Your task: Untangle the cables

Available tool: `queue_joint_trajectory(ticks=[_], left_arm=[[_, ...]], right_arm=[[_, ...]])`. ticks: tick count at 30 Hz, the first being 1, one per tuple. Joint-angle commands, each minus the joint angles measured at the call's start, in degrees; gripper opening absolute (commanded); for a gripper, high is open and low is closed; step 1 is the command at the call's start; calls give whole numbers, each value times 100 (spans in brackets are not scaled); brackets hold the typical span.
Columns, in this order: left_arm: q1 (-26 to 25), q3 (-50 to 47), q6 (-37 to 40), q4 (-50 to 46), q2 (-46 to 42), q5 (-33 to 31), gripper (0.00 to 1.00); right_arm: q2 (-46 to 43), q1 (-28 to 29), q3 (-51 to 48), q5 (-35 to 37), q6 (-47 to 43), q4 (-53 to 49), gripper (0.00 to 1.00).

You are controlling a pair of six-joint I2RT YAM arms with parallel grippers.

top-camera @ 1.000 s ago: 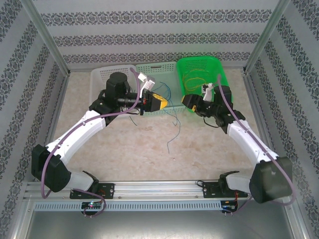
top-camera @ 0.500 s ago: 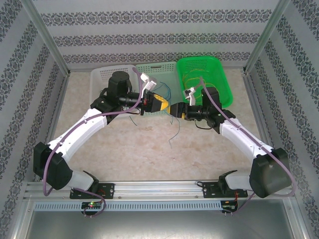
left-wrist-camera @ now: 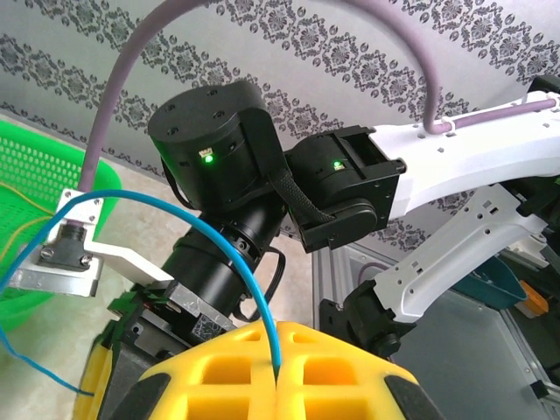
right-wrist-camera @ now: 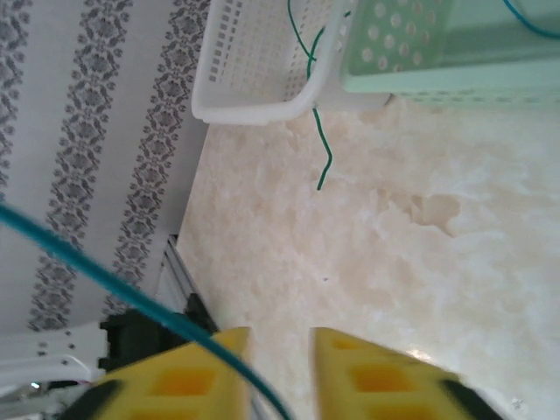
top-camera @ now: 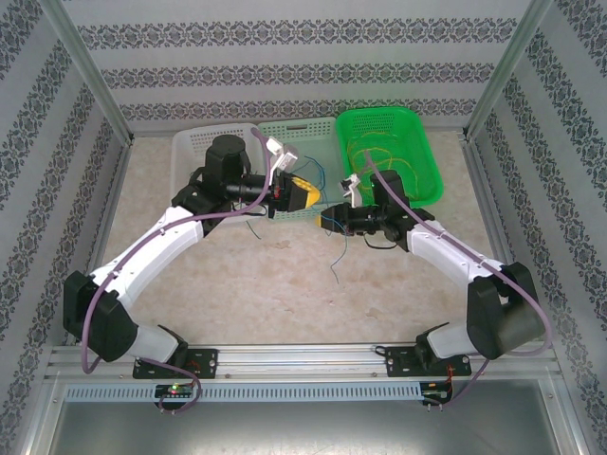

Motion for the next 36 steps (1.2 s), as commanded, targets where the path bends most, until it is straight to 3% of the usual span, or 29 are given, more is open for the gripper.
queue_joint_trajectory(ticks=[1, 6, 11, 15, 20, 24, 30, 33, 36], left_arm=[[61, 64, 303, 18, -303, -148, 3], [102, -41, 283, 44, -412, -247, 3], [109, 48, 139, -172, -278, 22, 4], [142, -77, 11, -244, -234, 326, 4], [177, 56, 343, -1044, 7, 839, 5], [183, 213, 654, -1602, 197, 1189, 5], [185, 342, 885, -1943, 288, 1395, 6], [180, 424, 1064, -2153, 296, 1311, 6], [182, 437, 1013, -2037, 270, 911, 6]], right_arm=[[-108, -118, 7, 76, -366, -389, 12], [-206, -249, 491, 918, -1255, -1600, 0], [-552, 250, 1139, 3416, -2828, -2536, 0], [-1114, 555, 929, 5296, -4237, -2023, 0], [-1495, 586, 768, 6439, -5906, -1255, 0], [-1622, 564, 759, 6929, -7080, -659, 1], [-1722, 562, 658, 6951, -8112, -92, 3], [-1748, 528, 736, 6866, -7934, -227, 4], [-1722, 406, 890, 6469, -7077, -620, 8]])
